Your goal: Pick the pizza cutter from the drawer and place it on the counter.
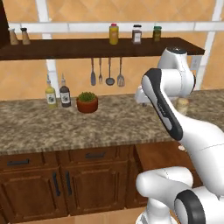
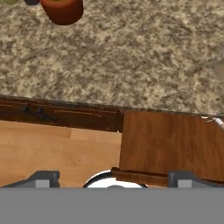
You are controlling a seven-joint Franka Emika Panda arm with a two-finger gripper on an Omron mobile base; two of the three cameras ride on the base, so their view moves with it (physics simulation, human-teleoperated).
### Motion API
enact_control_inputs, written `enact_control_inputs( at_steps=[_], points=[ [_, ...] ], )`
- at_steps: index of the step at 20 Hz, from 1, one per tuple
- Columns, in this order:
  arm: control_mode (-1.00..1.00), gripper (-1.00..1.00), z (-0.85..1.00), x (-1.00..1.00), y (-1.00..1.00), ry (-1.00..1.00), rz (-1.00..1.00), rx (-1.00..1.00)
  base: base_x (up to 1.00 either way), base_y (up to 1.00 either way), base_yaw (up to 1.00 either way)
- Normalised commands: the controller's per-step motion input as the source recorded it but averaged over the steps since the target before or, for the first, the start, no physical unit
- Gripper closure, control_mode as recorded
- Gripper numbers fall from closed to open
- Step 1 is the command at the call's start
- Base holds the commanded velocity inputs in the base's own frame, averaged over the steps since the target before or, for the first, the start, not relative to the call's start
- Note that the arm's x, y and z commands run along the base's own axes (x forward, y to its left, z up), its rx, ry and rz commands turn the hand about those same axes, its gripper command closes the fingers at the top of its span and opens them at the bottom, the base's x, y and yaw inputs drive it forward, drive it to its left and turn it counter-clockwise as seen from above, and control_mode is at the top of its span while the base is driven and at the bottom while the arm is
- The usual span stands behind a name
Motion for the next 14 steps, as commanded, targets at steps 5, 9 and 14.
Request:
enact_control_inputs(
  at_steps=[5,9,14],
  points=[
    [1.00,-1.00,0.00,0.00,0.00,0.00,0.00,0.00,0.00,0.80,-0.23],
    [1.00,-1.00,0.00,0.00,0.00,0.00,0.00,0.00,0.00,0.46,-0.59],
    [1.00,-1.00,0.00,0.00,0.00,0.00,0.00,0.00,0.08,0.48,-0.67]
  ],
)
